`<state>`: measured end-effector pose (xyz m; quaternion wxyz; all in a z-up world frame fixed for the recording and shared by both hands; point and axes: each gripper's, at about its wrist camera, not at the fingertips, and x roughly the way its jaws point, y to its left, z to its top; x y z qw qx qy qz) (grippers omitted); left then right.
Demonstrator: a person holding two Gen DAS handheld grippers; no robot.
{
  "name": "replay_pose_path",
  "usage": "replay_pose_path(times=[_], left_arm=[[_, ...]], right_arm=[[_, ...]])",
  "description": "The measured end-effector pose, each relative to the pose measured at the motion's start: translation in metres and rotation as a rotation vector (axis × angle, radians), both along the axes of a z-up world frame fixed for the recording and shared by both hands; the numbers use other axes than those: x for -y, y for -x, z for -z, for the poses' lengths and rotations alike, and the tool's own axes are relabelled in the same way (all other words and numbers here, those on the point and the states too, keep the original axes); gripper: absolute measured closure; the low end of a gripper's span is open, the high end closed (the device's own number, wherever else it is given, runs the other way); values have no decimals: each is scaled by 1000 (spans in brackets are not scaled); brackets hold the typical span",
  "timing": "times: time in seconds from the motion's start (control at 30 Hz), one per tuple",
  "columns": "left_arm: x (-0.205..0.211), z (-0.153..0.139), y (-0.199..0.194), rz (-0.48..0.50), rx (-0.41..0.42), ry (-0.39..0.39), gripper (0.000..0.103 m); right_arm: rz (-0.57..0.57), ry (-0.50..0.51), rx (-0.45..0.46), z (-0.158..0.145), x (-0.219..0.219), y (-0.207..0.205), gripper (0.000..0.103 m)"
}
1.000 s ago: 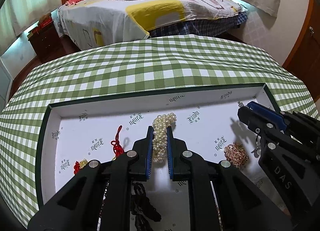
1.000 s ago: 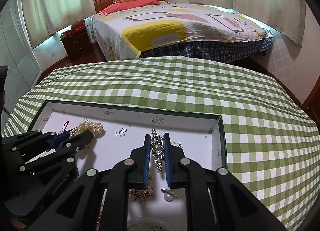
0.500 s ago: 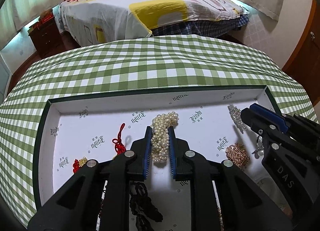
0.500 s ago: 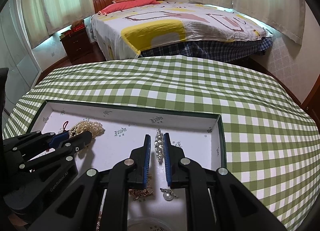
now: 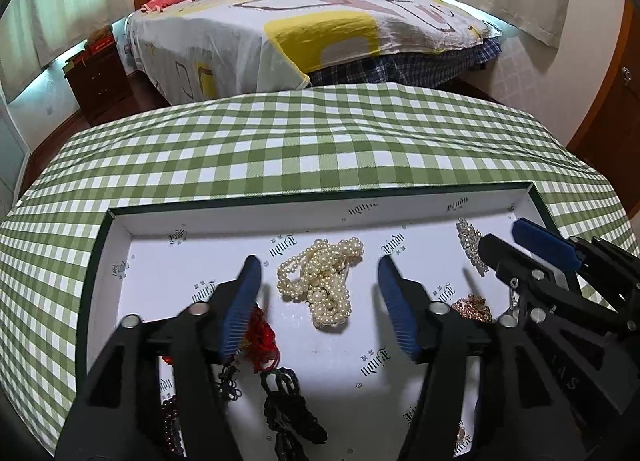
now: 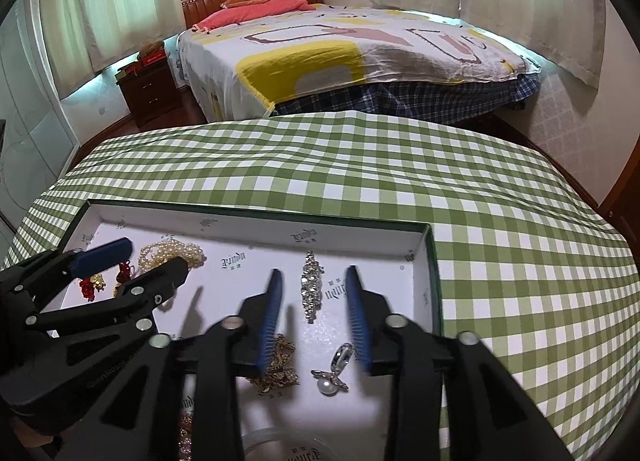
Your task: Organize jewelry
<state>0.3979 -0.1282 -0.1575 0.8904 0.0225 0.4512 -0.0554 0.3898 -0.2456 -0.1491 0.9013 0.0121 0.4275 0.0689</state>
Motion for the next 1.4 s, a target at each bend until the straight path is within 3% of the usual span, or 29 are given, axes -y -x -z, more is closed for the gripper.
replay_pose_path(times=[0.33,0.43,0.73,1.1,1.4], left_arm=[[-11,-9,6,-53,56,-35,19],[-12,-14,10,-50,81,-61,14],[-24,-30,34,-76,152,-81,10],[-35,-40,67,-61,195,-119,7],[-58,-50,115,-94,204,-60,7]], right_arm=[[34,-11,38,-10,9,9,34],[35,-8,55,-14,9,13,31],[63,-3,105,-28,15,31,20],[123,7,119,-26,31,60,19],[141,39,158,-29,25,102,19]])
